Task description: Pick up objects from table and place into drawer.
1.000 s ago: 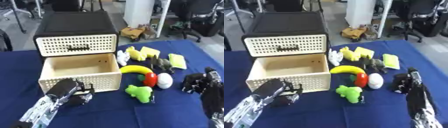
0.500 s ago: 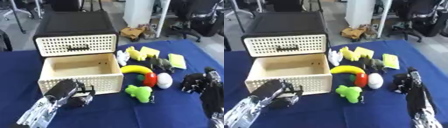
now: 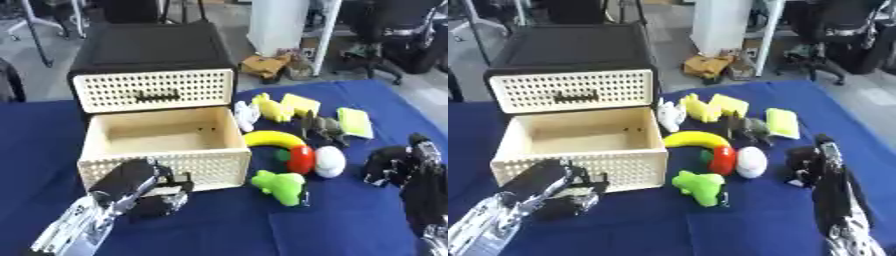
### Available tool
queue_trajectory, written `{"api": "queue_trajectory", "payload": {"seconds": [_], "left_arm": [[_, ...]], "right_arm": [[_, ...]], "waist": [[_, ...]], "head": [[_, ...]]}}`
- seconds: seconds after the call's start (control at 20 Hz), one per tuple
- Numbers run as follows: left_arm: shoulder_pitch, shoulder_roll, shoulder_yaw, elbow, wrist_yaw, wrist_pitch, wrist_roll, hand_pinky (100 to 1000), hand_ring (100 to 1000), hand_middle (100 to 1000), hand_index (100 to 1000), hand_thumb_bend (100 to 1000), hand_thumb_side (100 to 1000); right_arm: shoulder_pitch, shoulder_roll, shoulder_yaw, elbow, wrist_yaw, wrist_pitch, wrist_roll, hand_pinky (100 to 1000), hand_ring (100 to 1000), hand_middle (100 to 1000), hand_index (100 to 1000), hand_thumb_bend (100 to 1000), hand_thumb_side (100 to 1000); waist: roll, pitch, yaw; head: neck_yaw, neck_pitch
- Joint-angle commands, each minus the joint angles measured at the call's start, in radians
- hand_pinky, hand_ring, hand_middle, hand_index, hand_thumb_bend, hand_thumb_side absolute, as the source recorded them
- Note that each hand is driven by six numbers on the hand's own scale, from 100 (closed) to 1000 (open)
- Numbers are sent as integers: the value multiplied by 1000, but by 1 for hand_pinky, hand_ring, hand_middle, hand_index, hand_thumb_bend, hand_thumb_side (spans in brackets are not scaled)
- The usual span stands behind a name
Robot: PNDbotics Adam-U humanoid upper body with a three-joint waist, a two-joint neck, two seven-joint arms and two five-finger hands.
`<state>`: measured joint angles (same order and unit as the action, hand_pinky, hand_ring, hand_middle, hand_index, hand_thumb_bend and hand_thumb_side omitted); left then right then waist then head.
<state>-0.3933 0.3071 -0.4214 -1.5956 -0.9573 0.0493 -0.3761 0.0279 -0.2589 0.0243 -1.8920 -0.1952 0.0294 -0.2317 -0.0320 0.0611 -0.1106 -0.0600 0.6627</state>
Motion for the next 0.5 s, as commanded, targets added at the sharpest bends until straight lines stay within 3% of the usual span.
{"api": "queue_trajectory", "payload": {"seconds": [0.05, 0.2, 0.5], "left_arm": [[-8, -11, -9, -23, 14, -4, -8, 100, 100, 100, 718, 264, 1000], [-6, -12, -10, -20, 3, -7, -6, 100, 100, 100, 807, 266, 1000], [-4, -16, -13, -18, -13, -14, -2, 100, 100, 100, 832, 286, 1000]], "right_arm": [[-5, -21, -8, -11, 3, -1, -2, 408, 446, 443, 553, 100, 1000], [-5, -21, -9, -11, 3, -1, -3, 409, 446, 444, 554, 100, 1000], [-4, -20, -9, -12, 3, -1, -3, 409, 446, 444, 554, 100, 1000]], "waist": [[0, -9, -1], [0, -9, -2], [0, -7, -3]], "head": [[-3, 7], [-2, 6], [-2, 5]]}}
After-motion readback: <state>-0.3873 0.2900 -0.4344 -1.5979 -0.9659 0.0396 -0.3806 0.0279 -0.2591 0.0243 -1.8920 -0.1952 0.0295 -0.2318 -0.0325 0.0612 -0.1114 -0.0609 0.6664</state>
